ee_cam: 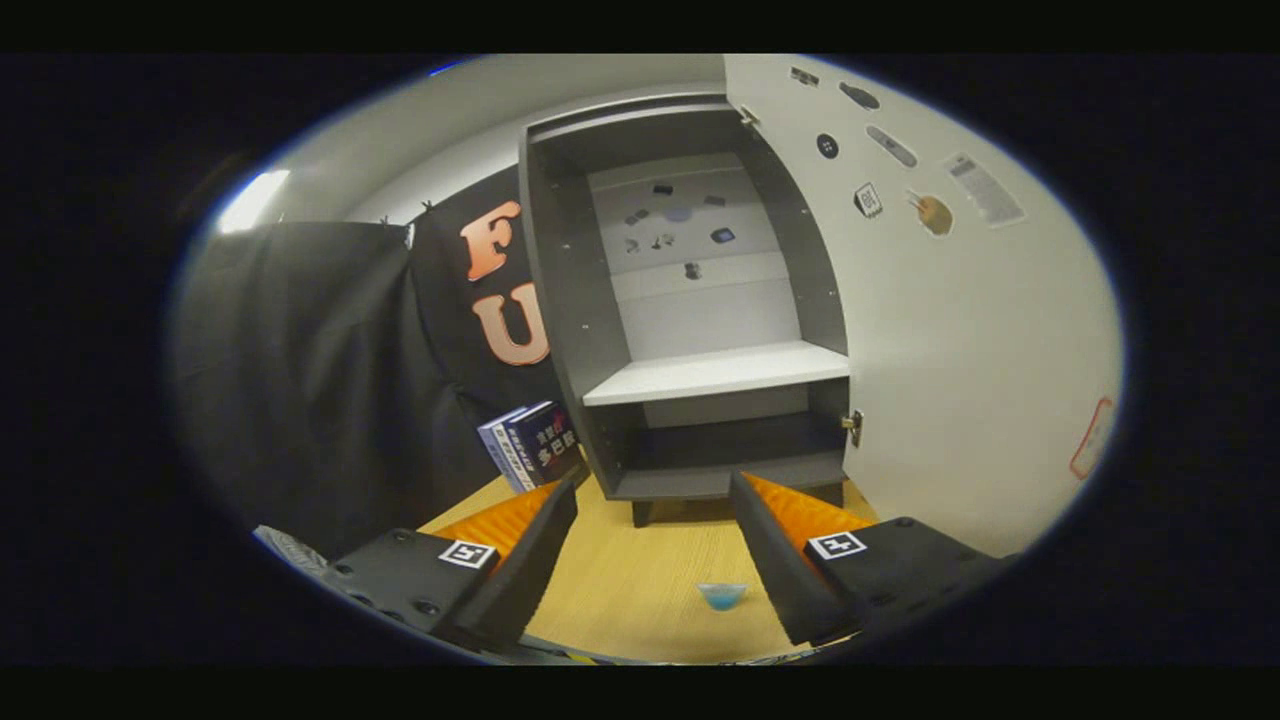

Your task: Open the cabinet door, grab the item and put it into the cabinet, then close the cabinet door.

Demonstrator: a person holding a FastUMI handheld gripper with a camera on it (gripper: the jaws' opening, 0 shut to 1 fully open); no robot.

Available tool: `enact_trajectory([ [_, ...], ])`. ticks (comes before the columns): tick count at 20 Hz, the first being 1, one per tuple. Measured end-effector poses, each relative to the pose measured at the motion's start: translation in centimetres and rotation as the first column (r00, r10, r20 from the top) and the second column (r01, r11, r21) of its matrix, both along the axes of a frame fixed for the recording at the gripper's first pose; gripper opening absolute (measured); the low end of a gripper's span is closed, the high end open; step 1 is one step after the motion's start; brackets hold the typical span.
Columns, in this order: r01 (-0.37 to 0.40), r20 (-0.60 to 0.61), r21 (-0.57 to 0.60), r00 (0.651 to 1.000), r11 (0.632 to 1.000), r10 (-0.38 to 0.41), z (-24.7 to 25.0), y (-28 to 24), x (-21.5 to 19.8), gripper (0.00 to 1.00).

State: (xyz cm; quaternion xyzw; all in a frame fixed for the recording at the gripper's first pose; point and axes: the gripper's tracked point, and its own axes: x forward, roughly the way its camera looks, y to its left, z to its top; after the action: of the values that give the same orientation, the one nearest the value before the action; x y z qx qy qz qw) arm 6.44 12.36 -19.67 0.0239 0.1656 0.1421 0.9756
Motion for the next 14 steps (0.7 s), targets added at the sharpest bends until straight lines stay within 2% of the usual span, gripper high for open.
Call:
enact_trajectory([
  [5, 0.095, -0.103, -0.114, 0.989, 0.989, -0.107, -11.1, -2.2, 1.2, 0.97],
  [11, 0.207, -0.193, -0.187, 0.951, 0.960, -0.243, -20.1, -6.4, 1.0, 0.98],
  [14, 0.230, -0.258, -0.183, 0.927, 0.956, -0.273, -23.3, -7.3, 0.4, 0.99],
])
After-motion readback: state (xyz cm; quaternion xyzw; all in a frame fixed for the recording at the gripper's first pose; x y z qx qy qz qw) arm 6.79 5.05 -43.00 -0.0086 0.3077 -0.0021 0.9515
